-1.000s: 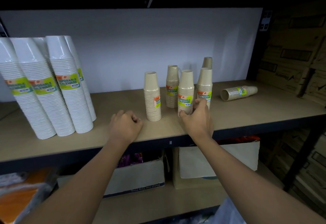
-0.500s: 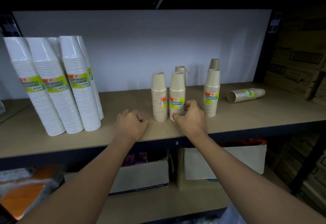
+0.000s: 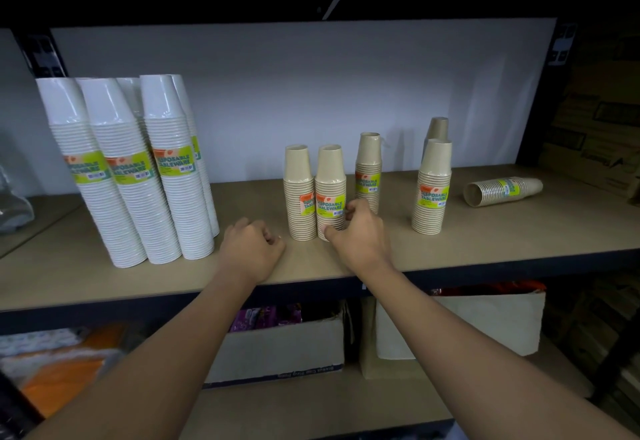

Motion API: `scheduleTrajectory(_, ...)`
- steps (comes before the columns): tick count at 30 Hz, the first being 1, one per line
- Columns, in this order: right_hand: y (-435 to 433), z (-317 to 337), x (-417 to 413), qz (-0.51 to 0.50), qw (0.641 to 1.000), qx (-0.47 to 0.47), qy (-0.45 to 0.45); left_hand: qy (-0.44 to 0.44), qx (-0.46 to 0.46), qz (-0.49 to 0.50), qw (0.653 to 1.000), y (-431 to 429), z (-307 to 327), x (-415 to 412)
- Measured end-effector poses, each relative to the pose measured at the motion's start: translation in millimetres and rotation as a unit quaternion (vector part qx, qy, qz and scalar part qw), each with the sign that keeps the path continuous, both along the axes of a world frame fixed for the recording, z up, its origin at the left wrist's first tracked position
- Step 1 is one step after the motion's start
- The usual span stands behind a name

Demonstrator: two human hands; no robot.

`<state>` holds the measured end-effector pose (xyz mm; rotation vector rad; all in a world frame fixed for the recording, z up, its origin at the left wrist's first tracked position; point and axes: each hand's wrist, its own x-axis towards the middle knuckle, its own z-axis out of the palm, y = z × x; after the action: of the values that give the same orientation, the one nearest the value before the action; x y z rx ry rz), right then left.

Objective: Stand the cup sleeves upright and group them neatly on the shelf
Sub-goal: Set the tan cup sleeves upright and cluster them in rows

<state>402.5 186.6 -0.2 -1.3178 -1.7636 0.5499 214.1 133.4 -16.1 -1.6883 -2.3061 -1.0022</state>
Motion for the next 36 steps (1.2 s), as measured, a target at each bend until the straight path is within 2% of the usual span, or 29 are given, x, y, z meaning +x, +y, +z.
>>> scheduleTrajectory(4, 1.6, -2.3, 4.5, 0.015, 0.998, -0.014, 0.053, -0.002, 0.013, -0.001, 1.0, -0.6, -1.0, -0.5)
scheduleTrajectory(8, 11.5, 4.1, 18.2, -0.042, 0.991, -0.004, 0.129, -0.008, 0.017, 0.0, 1.0, -0.4, -2.1, 0.2)
scheduleTrajectory(12, 32.5, 8.4, 23.2, -0.088, 0.989, -0.016, 0.115, -0.007, 0.015, 0.002, 1.0, 0.1, -3.0, 0.5)
scheduleTrajectory(26, 75.0, 8.8, 12.6, -0.101, 0.993, -0.025, 0.059, -0.014, 0.019, 0.003, 1.0, 4.5, -7.2, -3.5)
scheduleTrajectory(36, 43.8, -4.3, 32.0, -0.046, 0.997, 0.032, 0.051, -0.028, 0.003, 0.01, 1.0, -0.4, -2.6, 1.5)
